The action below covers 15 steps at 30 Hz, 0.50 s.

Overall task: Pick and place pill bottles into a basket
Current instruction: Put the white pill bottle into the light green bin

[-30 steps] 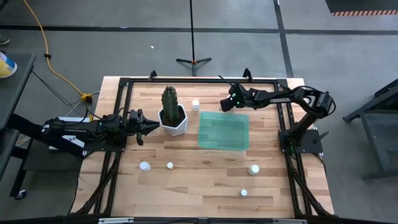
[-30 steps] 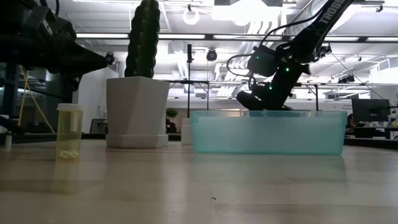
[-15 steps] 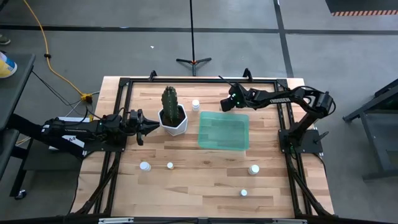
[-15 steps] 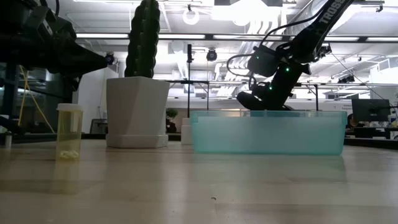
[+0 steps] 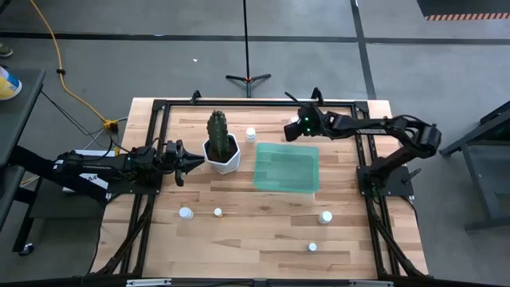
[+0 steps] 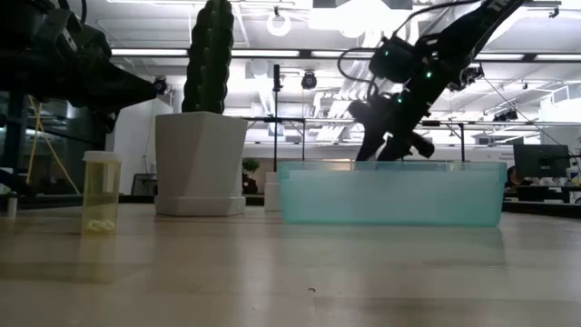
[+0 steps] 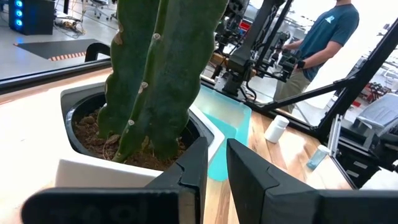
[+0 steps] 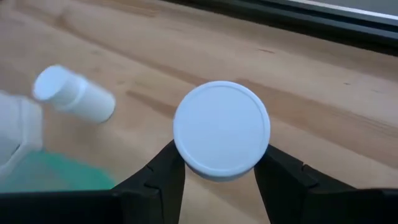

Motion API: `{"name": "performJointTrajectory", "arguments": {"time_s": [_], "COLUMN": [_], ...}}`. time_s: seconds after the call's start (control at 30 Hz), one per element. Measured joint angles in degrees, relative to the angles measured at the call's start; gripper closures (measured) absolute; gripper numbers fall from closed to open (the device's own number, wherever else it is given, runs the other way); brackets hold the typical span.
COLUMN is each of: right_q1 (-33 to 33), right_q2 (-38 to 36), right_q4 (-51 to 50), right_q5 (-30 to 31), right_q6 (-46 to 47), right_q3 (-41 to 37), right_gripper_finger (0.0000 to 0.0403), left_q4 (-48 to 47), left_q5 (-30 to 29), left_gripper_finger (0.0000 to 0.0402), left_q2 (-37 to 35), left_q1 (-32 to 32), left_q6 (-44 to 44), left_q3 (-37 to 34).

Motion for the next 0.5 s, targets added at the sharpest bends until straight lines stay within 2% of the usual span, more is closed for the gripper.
{"name": "performJointTrajectory", "arguments": {"time_s": [0.3, 0.5], "right_q1": [6.82, 11.49], "right_q2": [-6.66, -10.35], "right_q4": [-2.43, -13.57], "right_q5": [0.29, 2.2], "right_q6": [-2.4, -1.8], "right_q3": [0.03, 0.07], "right_gripper_finger": [0.0244, 0.0244], "left_q4": [-0.02, -0.04], "left_q5": [0.0, 0.0], "left_gripper_finger": [0.0305, 0.0305], "left_q2": [0.0, 0.0], "left_q1": [0.0, 0.0], "left_q6": [0.02, 0.02], "left_q3": [0.0, 0.0]}}
